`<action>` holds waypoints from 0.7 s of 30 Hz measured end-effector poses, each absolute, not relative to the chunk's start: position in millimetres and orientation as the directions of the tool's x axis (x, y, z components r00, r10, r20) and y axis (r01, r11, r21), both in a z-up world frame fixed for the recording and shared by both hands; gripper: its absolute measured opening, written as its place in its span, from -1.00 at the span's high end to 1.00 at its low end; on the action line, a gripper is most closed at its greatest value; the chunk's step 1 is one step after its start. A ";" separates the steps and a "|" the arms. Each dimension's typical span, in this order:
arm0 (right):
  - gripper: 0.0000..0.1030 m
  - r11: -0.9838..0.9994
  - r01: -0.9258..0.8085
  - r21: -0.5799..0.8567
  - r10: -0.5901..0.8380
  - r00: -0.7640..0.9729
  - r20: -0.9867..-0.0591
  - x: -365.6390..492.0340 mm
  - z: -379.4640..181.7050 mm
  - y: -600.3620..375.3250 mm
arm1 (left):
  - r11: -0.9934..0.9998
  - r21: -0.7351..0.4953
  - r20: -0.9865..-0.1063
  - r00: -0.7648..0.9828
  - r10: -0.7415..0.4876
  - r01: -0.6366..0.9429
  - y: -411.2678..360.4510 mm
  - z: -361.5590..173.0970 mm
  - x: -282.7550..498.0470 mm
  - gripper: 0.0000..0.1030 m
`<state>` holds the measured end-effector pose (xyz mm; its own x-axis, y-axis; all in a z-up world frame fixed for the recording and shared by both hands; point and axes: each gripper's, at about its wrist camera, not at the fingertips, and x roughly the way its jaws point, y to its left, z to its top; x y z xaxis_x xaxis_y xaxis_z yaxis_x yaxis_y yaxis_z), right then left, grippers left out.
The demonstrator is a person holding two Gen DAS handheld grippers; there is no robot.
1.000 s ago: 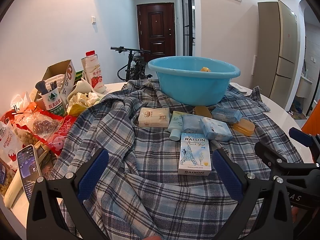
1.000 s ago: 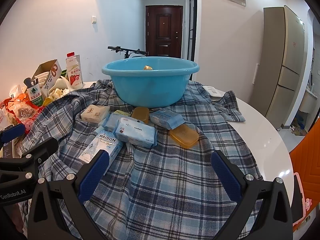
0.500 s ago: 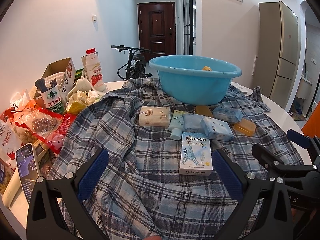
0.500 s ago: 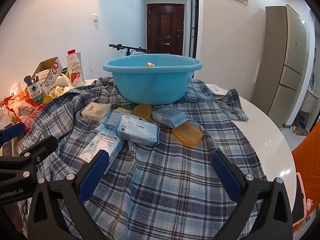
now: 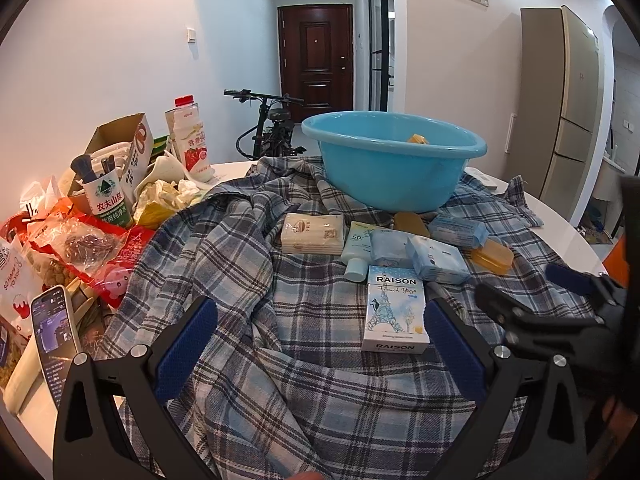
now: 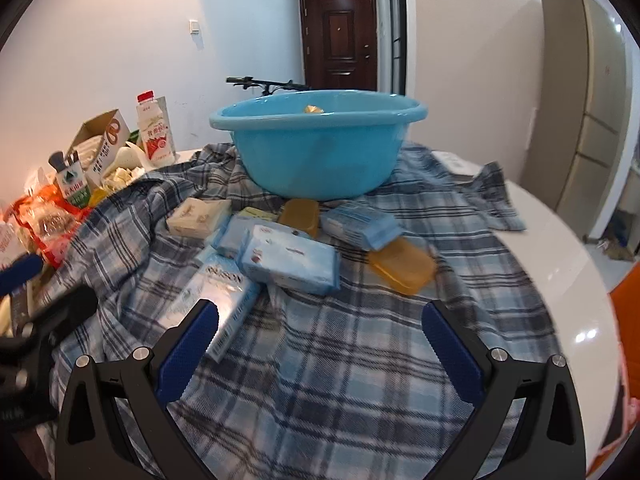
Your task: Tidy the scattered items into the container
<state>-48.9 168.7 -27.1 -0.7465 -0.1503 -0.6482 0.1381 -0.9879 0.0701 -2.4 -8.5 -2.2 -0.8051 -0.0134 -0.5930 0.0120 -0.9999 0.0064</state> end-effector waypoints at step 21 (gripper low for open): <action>-1.00 -0.918 0.163 0.362 -0.390 -0.538 -0.747 -148.6 -71.7 165.7 | -0.998 -0.039 -0.609 -0.793 -0.012 0.045 -33.0 -0.2 -15.9 -0.99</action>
<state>-148.6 165.7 -71.7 -0.5385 -0.3905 -0.7467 0.1631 -0.9177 0.3623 -15.9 -33.0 -0.2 -0.7931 -0.0123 -0.6090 0.0452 -0.9982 -0.0387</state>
